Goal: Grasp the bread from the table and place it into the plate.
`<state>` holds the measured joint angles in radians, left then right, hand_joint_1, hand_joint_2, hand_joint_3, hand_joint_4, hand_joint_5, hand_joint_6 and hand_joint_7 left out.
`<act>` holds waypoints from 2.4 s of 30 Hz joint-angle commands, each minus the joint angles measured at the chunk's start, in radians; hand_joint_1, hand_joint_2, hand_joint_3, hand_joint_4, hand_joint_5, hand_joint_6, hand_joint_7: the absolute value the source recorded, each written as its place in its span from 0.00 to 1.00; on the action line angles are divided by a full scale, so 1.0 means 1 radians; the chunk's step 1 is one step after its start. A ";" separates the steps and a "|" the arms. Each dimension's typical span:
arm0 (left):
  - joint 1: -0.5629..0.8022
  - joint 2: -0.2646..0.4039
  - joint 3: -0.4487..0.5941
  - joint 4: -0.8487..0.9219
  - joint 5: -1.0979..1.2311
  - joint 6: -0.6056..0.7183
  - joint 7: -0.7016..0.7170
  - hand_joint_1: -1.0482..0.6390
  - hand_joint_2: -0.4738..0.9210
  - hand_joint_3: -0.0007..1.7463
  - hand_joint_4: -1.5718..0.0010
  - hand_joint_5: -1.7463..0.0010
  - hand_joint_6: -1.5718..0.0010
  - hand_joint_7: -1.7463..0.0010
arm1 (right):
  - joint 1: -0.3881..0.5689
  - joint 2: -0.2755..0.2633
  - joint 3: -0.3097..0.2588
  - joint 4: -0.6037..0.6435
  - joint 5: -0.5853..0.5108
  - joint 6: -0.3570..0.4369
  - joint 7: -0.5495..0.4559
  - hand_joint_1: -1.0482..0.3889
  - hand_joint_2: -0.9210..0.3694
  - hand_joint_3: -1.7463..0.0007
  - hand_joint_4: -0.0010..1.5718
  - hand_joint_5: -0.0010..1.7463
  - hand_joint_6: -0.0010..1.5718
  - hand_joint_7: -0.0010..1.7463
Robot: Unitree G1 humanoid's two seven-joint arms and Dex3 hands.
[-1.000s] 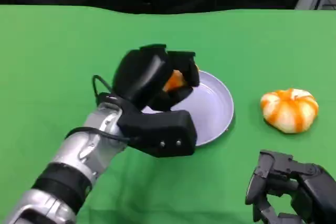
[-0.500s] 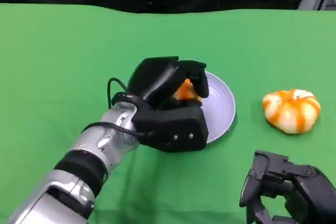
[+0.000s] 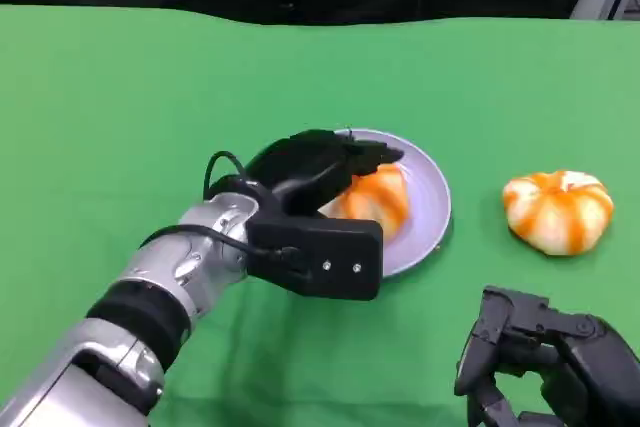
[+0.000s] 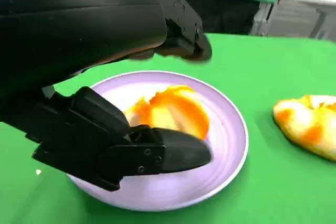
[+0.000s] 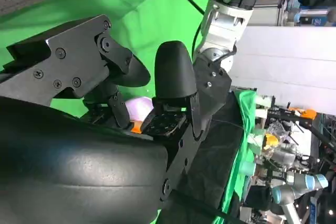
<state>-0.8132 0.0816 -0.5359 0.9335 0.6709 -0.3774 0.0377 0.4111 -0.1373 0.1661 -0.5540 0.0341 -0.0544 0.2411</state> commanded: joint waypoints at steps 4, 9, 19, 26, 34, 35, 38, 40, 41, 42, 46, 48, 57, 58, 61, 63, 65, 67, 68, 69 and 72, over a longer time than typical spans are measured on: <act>0.015 0.032 -0.006 -0.065 0.000 0.034 -0.044 0.00 1.00 0.49 1.00 1.00 1.00 1.00 | 0.002 -0.005 -0.003 0.003 0.012 -0.010 0.000 0.70 0.20 0.43 0.47 1.00 0.45 0.86; 0.018 0.034 -0.008 -0.073 -0.002 0.039 -0.047 0.00 1.00 0.49 1.00 1.00 1.00 1.00 | 0.002 -0.005 -0.003 0.003 0.013 -0.010 0.000 0.70 0.20 0.43 0.47 1.00 0.45 0.86; 0.387 0.176 0.293 -0.792 -0.539 0.208 -0.393 0.51 1.00 0.22 0.81 0.95 0.70 0.95 | -0.023 0.001 -0.007 0.032 0.015 -0.007 0.000 0.70 0.20 0.44 0.47 1.00 0.45 0.85; 0.646 0.166 0.471 -1.141 -0.935 0.501 -0.443 0.66 0.73 0.72 0.30 0.35 0.25 0.60 | -0.034 0.002 -0.019 0.049 0.016 -0.008 -0.001 0.71 0.19 0.45 0.46 1.00 0.46 0.85; 0.913 0.209 0.638 -1.357 -1.174 0.667 -0.484 0.63 0.78 0.75 0.42 0.00 0.53 0.01 | -0.055 -0.006 -0.042 0.077 0.018 -0.005 0.005 0.72 0.19 0.45 0.46 1.00 0.46 0.85; 0.928 0.208 0.649 -1.362 -1.190 0.672 -0.488 0.62 0.78 0.75 0.41 0.00 0.52 0.00 | -0.057 -0.005 -0.044 0.082 0.019 -0.007 0.007 0.72 0.19 0.45 0.46 1.00 0.45 0.85; 0.984 0.199 0.683 -1.372 -1.244 0.672 -0.505 0.61 0.77 0.77 0.39 0.00 0.50 0.00 | -0.066 -0.006 -0.056 0.098 0.028 -0.012 0.013 0.73 0.19 0.45 0.46 1.00 0.45 0.85; 1.035 0.195 0.705 -1.375 -1.272 0.661 -0.524 0.58 0.76 0.77 0.38 0.00 0.50 0.00 | -0.073 -0.009 -0.065 0.110 0.033 -0.012 0.017 0.73 0.18 0.45 0.46 1.00 0.45 0.85; 1.062 0.190 0.714 -1.360 -1.280 0.641 -0.545 0.58 0.77 0.76 0.39 0.00 0.50 0.00 | -0.076 -0.010 -0.071 0.119 0.035 -0.018 0.018 0.73 0.18 0.45 0.46 1.00 0.45 0.84; 1.085 0.184 0.722 -1.348 -1.286 0.626 -0.558 0.57 0.79 0.73 0.39 0.00 0.50 0.00 | -0.078 -0.010 -0.076 0.128 0.039 -0.026 0.021 0.73 0.18 0.45 0.46 1.00 0.46 0.84; 1.134 0.159 0.739 -1.306 -1.295 0.584 -0.586 0.58 0.80 0.72 0.38 0.00 0.51 0.00 | -0.083 -0.017 -0.087 0.149 0.032 -0.046 0.029 0.74 0.18 0.46 0.46 1.00 0.46 0.84; 1.136 0.157 0.747 -1.299 -1.293 0.565 -0.596 0.59 0.80 0.72 0.38 0.00 0.51 0.00 | -0.083 -0.018 -0.090 0.152 0.033 -0.049 0.030 0.74 0.18 0.46 0.46 1.00 0.46 0.84; 1.150 0.159 0.751 -1.274 -1.280 0.518 -0.635 0.59 0.79 0.70 0.39 0.00 0.51 0.00 | -0.081 -0.021 -0.091 0.142 0.038 -0.038 0.030 0.75 0.17 0.45 0.47 1.00 0.46 0.85; 1.149 0.160 0.747 -1.267 -1.275 0.513 -0.642 0.59 0.79 0.70 0.39 0.00 0.51 0.00 | -0.081 -0.021 -0.091 0.141 0.036 -0.040 0.029 0.75 0.17 0.45 0.47 1.00 0.46 0.85; 1.143 0.159 0.740 -1.251 -1.272 0.516 -0.645 0.61 0.80 0.69 0.39 0.00 0.51 0.00 | -0.080 -0.023 -0.090 0.140 0.026 -0.048 0.027 0.75 0.18 0.45 0.48 1.00 0.46 0.85; 1.139 0.157 0.738 -1.246 -1.267 0.516 -0.636 0.61 0.81 0.70 0.39 0.00 0.51 0.00 | -0.078 -0.023 -0.092 0.137 0.030 -0.046 0.028 0.75 0.18 0.45 0.48 1.00 0.46 0.85; 1.136 0.152 0.737 -1.237 -1.256 0.502 -0.634 0.61 0.81 0.70 0.39 0.00 0.51 0.00 | -0.078 -0.021 -0.094 0.140 0.033 -0.051 0.027 0.75 0.18 0.45 0.48 1.00 0.46 0.86; 1.130 0.147 0.737 -1.226 -1.250 0.492 -0.637 0.60 0.81 0.69 0.39 0.00 0.51 0.00 | -0.079 -0.021 -0.095 0.144 0.031 -0.054 0.025 0.74 0.18 0.45 0.48 1.00 0.46 0.86; 1.126 0.146 0.736 -1.221 -1.244 0.488 -0.634 0.60 0.81 0.69 0.39 0.00 0.51 0.00 | -0.082 -0.022 -0.096 0.146 0.032 -0.054 0.026 0.74 0.18 0.44 0.48 1.00 0.46 0.86; 1.122 0.145 0.736 -1.216 -1.240 0.487 -0.633 0.60 0.80 0.69 0.39 0.00 0.51 0.00 | -0.085 -0.023 -0.098 0.149 0.033 -0.052 0.027 0.74 0.18 0.44 0.48 1.00 0.46 0.86; 1.113 0.143 0.736 -1.208 -1.232 0.482 -0.631 0.60 0.80 0.68 0.39 0.00 0.51 0.00 | -0.092 -0.025 -0.102 0.153 0.042 -0.045 0.032 0.73 0.19 0.44 0.47 1.00 0.46 0.86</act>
<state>0.3091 0.2209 0.1961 -0.2877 -0.5731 0.1247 -0.5960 0.3261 -0.1506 0.0837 -0.4061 0.0582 -0.0924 0.2704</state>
